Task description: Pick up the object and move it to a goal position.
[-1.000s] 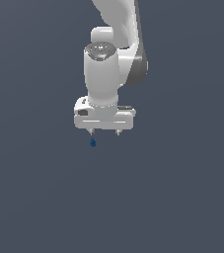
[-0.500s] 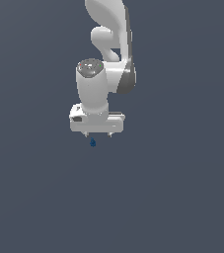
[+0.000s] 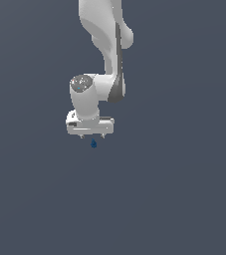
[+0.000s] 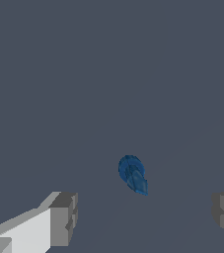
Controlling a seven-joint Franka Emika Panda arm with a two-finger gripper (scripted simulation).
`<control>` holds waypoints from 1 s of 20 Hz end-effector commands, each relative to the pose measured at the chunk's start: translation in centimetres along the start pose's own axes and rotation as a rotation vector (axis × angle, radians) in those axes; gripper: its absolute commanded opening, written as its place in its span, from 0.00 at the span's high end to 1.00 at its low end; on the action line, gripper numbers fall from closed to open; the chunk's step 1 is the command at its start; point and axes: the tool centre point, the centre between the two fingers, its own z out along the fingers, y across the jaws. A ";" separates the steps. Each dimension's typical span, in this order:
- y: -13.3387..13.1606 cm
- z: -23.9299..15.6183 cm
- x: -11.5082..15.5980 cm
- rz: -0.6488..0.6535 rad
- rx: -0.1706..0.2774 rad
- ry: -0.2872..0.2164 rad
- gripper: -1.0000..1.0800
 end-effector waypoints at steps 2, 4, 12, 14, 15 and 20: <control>0.4 0.7 -0.6 -0.006 0.001 -0.003 0.04; 0.3 0.6 -0.5 -0.004 0.001 -0.004 0.04; 0.4 2.8 -0.6 -0.004 0.001 -0.004 0.04; 0.4 3.8 -0.7 -0.005 0.001 -0.004 0.04; 0.4 4.3 -0.7 -0.005 0.001 -0.004 0.04; 0.4 5.6 -0.7 -0.006 0.001 -0.003 0.04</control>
